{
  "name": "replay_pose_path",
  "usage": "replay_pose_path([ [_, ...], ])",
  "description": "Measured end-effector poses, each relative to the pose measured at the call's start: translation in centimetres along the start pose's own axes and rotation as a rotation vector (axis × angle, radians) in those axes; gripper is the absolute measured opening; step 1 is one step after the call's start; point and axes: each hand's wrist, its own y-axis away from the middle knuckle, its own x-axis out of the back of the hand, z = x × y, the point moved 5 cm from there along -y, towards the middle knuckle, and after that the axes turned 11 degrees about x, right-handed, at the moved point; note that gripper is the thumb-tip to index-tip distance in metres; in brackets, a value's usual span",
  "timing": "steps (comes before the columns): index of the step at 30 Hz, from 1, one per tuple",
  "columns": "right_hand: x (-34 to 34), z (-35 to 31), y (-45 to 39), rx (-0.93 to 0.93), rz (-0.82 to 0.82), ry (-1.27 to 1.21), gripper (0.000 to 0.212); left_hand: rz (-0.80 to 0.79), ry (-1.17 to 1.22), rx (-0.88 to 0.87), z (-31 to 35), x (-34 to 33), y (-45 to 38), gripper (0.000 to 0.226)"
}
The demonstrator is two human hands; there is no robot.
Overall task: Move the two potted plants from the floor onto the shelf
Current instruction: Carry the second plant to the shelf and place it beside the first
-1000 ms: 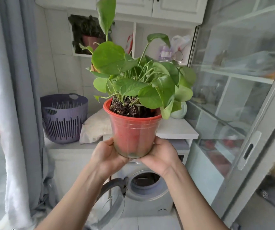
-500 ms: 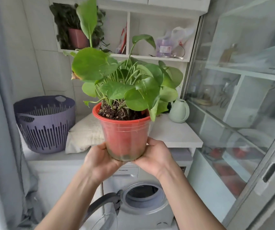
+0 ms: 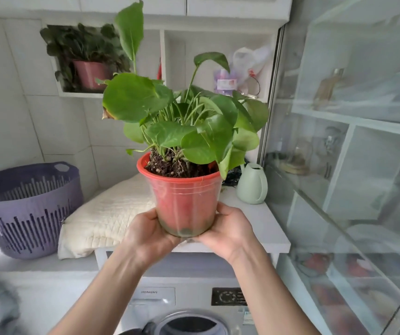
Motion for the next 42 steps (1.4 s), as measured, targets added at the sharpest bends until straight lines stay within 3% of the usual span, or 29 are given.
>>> replay_pose_path([
  [11, 3.2, -3.5, -7.4, -0.019, 0.079, -0.024, 0.04, 0.045, -0.011, 0.03, 3.3, -0.1, -8.8, 0.053],
  [21, -1.4, -7.3, -19.9, 0.167, -0.017, 0.076, 0.041, -0.073, -0.091, 0.052, 14.9, -1.7, -18.5, 0.053],
  [29, -3.2, -8.5, -27.6, 0.165, -0.029, 0.033, 0.048, -0.143, -0.078, 0.074, 21.3, -1.6, -23.5, 0.057],
  [42, -6.1, -14.2, -35.4, 0.076, -0.086, 0.135, 0.043, -0.133, -0.06, -0.127, 27.5, -6.7, -26.5, 0.054],
])
